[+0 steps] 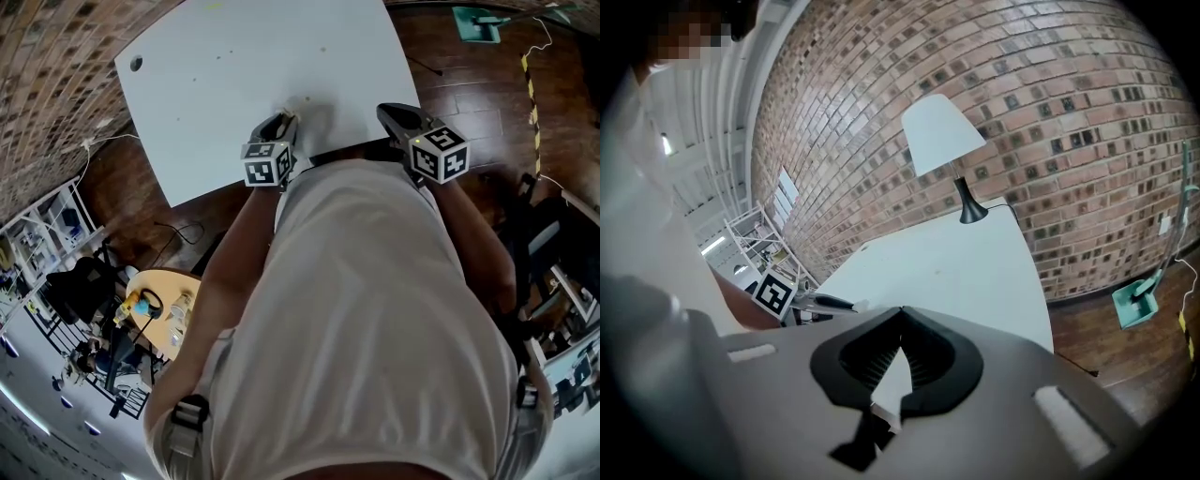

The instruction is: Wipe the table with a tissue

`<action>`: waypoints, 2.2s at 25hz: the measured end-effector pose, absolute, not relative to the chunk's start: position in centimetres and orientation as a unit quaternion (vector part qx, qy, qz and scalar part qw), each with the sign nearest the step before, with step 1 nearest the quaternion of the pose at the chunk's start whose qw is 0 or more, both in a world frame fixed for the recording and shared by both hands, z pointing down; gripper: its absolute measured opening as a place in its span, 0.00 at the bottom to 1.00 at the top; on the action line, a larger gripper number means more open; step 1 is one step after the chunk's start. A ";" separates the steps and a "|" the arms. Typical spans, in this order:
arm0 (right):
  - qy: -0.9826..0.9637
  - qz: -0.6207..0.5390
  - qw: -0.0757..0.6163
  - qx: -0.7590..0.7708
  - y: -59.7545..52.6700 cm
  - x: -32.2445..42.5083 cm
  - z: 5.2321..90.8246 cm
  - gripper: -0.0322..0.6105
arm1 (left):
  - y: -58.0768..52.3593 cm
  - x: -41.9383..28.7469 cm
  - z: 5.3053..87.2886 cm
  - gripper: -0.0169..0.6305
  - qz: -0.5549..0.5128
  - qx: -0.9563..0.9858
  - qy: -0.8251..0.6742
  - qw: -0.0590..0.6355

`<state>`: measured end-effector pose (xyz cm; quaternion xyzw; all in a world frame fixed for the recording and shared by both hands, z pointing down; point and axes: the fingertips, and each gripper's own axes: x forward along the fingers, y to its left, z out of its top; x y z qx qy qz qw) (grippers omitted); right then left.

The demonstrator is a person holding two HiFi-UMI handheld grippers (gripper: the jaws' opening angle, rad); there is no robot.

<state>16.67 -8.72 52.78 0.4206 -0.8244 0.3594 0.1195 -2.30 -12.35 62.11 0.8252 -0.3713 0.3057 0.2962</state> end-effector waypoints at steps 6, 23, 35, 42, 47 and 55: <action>-0.831 0.361 0.126 0.405 -8.9 16.4 53.2 0.06 | -11.5 -4.0 63.7 0.22 0.338 0.806 -0.382 0.301; -0.843 0.342 0.126 0.396 -10.2 16.4 52.8 0.06 | -14.6 0.4 61.6 0.22 0.371 0.826 -0.345 0.248; -0.839 0.346 0.119 0.402 -9.7 20.2 52.6 0.06 | -14.8 4.7 63.3 0.22 0.377 0.817 -0.345 0.267; -0.838 0.352 0.118 0.400 -10.5 21.2 52.9 0.06 | -15.5 4.8 63.7 0.22 0.357 0.809 -0.370 0.284; -0.840 0.355 0.114 0.394 -11.0 21.5 52.5 0.06 | -16.9 4.7 62.8 0.22 0.302 0.806 -0.403 0.311; -0.842 0.357 0.107 0.391 -11.6 24.1 52.4 0.06 | -22.2 5.1 60.6 0.22 0.284 0.796 -0.436 0.311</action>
